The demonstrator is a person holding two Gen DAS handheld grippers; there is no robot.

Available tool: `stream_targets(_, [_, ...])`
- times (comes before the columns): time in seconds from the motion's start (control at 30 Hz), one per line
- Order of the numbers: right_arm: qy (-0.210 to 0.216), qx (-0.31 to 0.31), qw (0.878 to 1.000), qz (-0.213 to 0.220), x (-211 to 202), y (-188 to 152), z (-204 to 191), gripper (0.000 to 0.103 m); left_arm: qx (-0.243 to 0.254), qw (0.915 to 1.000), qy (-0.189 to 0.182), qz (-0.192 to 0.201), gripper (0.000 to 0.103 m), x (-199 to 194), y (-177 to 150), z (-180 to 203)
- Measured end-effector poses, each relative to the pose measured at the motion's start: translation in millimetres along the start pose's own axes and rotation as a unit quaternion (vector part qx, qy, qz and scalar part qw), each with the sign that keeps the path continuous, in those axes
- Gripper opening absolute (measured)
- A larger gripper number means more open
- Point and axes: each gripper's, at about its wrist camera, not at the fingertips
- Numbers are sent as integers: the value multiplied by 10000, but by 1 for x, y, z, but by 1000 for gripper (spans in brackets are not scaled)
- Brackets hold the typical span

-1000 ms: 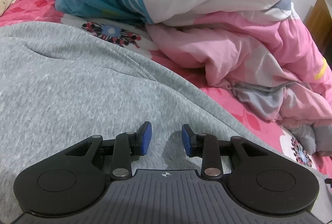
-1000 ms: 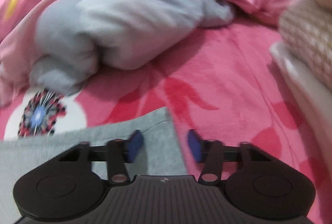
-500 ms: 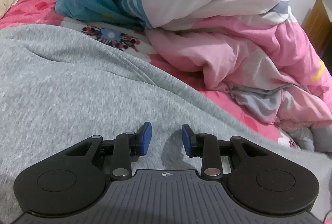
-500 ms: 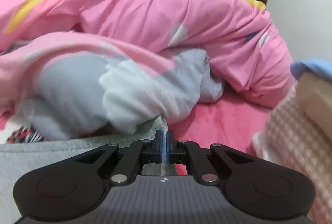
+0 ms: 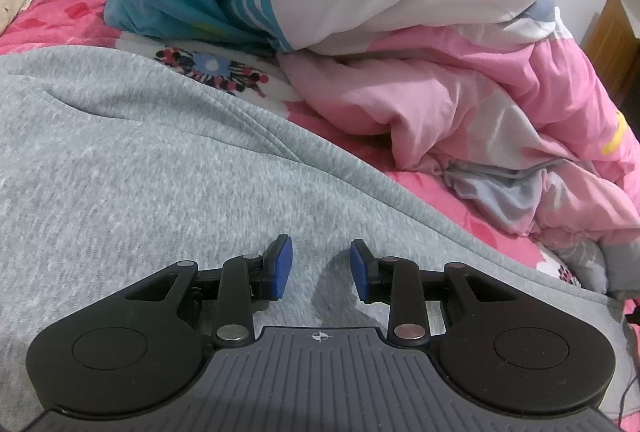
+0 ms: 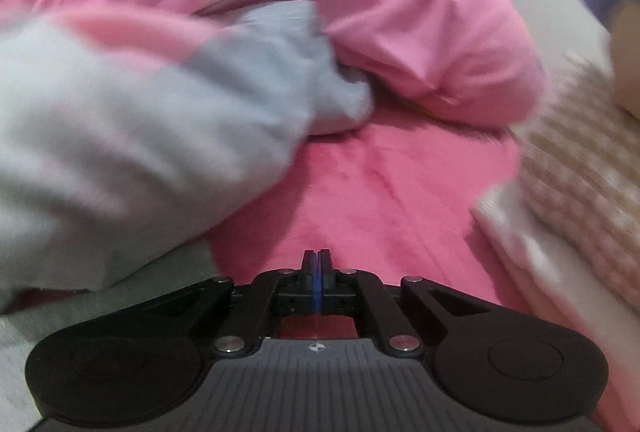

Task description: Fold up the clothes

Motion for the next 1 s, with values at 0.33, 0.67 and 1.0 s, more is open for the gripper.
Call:
stream_targets(0.33, [2019, 2444, 9343, -1629, -147, -33, 108, 3, -174, 9987, 32, 473, 32, -16, 0, -4])
stream_targets(0.67, [3313, 1455, 9277, -922, -338, -101, 137, 51, 1671, 9708, -1645, 508, 35, -48, -23, 55])
stream_targets(1.0, [2732, 2570, 9108, -1723, -232, -128, 127, 53, 4784, 8774, -350, -75, 38, -66, -90, 153])
Point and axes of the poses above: each gripper's, at about its wrist camera, not at the fingertips, and x roughly the way its jaws point, z to its right, y to its top, and after that the axes turned 15 degrees about x, right-handed
